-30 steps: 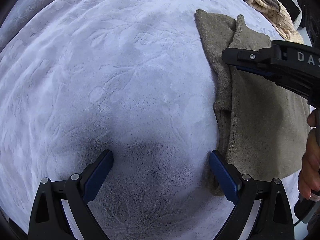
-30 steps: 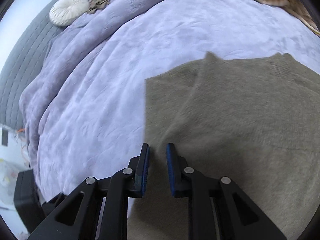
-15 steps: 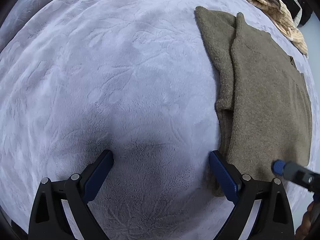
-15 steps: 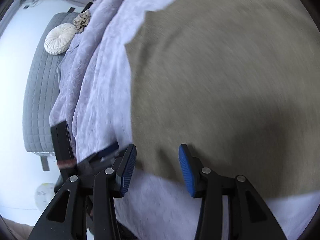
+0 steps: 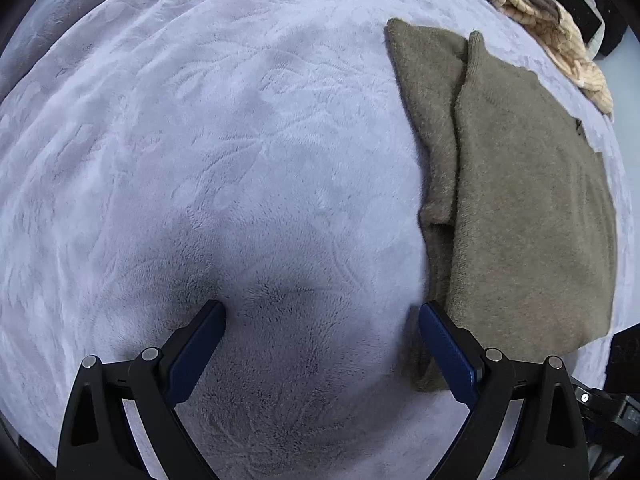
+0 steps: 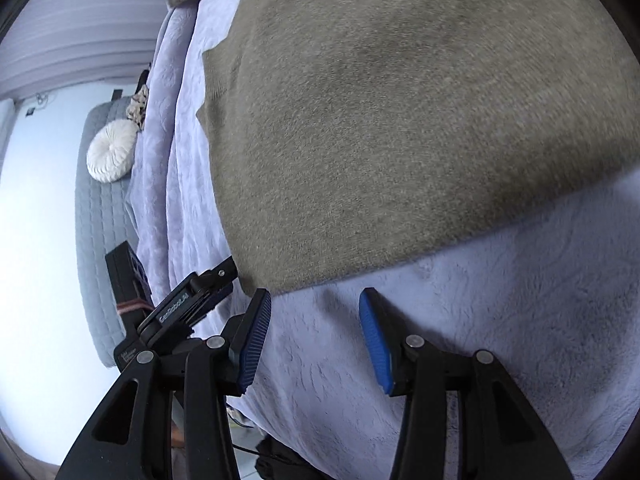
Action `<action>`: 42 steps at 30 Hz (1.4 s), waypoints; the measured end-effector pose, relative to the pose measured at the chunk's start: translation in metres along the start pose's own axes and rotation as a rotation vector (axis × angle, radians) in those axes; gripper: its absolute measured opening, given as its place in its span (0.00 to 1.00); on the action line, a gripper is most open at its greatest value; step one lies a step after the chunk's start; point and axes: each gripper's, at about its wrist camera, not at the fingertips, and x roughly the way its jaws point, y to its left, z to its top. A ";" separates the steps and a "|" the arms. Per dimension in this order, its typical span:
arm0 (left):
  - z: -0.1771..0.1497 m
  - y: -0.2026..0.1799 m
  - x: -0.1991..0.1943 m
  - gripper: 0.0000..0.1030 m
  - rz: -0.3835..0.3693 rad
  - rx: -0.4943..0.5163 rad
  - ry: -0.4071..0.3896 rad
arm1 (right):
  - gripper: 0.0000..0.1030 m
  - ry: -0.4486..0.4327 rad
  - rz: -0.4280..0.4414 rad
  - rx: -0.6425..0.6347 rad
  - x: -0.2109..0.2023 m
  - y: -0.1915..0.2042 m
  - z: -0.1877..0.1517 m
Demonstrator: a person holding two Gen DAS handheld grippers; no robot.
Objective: Fold small clothes
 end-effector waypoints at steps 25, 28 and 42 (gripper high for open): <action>0.100 -0.088 0.027 0.94 -0.741 -0.016 0.144 | 0.08 -0.068 0.472 0.085 -0.012 0.025 0.043; 0.103 -0.115 0.016 0.92 -0.633 0.089 0.088 | 0.08 -0.013 0.376 0.041 -0.006 0.025 0.042; 0.099 -0.145 0.030 0.25 -0.236 0.232 0.038 | 0.11 -0.144 -0.411 -0.297 -0.104 0.033 0.054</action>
